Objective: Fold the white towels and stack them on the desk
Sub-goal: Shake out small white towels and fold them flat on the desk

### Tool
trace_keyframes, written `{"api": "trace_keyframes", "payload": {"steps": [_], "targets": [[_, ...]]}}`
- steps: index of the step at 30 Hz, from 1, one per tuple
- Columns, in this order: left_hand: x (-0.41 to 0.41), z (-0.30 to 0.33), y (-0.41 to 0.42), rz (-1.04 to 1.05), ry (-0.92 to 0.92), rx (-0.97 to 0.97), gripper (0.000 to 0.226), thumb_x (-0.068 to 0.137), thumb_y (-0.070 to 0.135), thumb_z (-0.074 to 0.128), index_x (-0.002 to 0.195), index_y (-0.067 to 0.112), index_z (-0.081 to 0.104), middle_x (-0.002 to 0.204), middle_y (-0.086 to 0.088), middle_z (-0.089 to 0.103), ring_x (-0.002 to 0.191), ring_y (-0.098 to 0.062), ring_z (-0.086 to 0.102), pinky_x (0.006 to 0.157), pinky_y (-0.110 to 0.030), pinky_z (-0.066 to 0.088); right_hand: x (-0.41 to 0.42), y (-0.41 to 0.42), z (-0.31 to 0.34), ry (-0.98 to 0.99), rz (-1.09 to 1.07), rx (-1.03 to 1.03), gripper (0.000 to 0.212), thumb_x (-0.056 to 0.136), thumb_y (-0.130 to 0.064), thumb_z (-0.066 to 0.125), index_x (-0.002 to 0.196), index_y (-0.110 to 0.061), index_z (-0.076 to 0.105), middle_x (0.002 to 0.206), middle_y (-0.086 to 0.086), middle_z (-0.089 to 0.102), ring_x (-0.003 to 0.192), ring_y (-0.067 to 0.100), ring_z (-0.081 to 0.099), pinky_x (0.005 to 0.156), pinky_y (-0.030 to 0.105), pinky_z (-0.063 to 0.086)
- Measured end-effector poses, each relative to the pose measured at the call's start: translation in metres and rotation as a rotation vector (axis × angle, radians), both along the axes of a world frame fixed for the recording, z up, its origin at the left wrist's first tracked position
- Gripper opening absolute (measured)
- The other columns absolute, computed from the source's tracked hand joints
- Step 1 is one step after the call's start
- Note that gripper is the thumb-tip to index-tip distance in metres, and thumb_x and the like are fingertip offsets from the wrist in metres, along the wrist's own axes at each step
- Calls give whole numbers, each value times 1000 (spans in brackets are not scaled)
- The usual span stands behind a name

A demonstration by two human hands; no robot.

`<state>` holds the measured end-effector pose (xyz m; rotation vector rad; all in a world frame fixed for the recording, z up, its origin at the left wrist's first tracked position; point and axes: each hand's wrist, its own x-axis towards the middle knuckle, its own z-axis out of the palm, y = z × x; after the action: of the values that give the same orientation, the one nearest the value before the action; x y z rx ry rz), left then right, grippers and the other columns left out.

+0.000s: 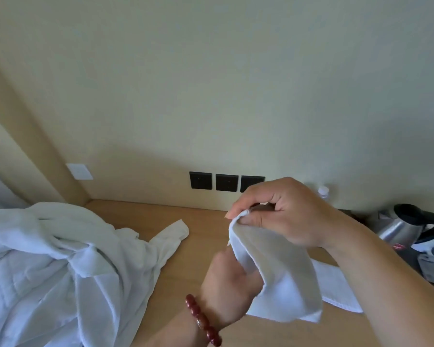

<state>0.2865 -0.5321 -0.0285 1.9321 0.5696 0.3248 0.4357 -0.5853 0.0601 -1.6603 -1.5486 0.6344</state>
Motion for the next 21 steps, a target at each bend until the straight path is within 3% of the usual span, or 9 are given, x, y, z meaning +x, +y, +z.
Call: {"api": "trace_keyframes", "payload": {"steps": [2,5,8,11,14,17,21], "targets": [[3,-2,3,169,-56,-104,39,90,14,58,55,19,41,51,6,43,50,-8,37,50,-21,32,-4,-1,1,10,-34,24,31,92,-11,71,91,-41,76,93,-15,74,92,4,68,80,16,49],[4,-15,17,286,-10,-97,41,90,4,48,56,14,28,50,5,30,52,-11,25,53,-30,23,-4,-2,5,2,-156,122,34,92,-8,69,90,-41,75,91,-18,74,90,1,68,78,10,44],[-4,-24,24,254,9,-3,33,94,10,47,63,16,39,47,9,35,50,-9,27,53,-28,24,1,-5,14,16,-231,230,34,91,-7,71,88,-40,76,87,-17,75,81,2,66,73,10,42],[-16,-29,28,242,77,119,37,95,20,45,61,32,49,50,12,46,49,-10,36,50,-25,27,6,-6,19,-35,-262,262,35,90,-9,72,86,-44,77,78,-4,71,72,16,59,65,11,39],[-25,-39,40,299,142,66,33,95,25,49,62,20,50,50,8,45,49,-8,36,48,-22,27,6,-7,20,-47,-330,265,37,90,-9,71,86,-45,74,76,3,68,69,18,56,61,11,37],[-33,-44,49,329,212,-39,31,96,24,51,70,6,54,58,2,46,54,-11,38,47,-19,30,11,-7,28,-34,-423,299,34,90,-10,71,86,-44,73,75,-11,69,66,1,55,60,8,36],[-41,-51,50,300,254,-106,27,91,20,51,69,6,45,63,0,39,58,-14,32,50,-24,27,15,-5,38,-35,-462,294,30,92,-11,69,88,-41,73,63,-27,60,62,-4,53,59,4,33]]}}
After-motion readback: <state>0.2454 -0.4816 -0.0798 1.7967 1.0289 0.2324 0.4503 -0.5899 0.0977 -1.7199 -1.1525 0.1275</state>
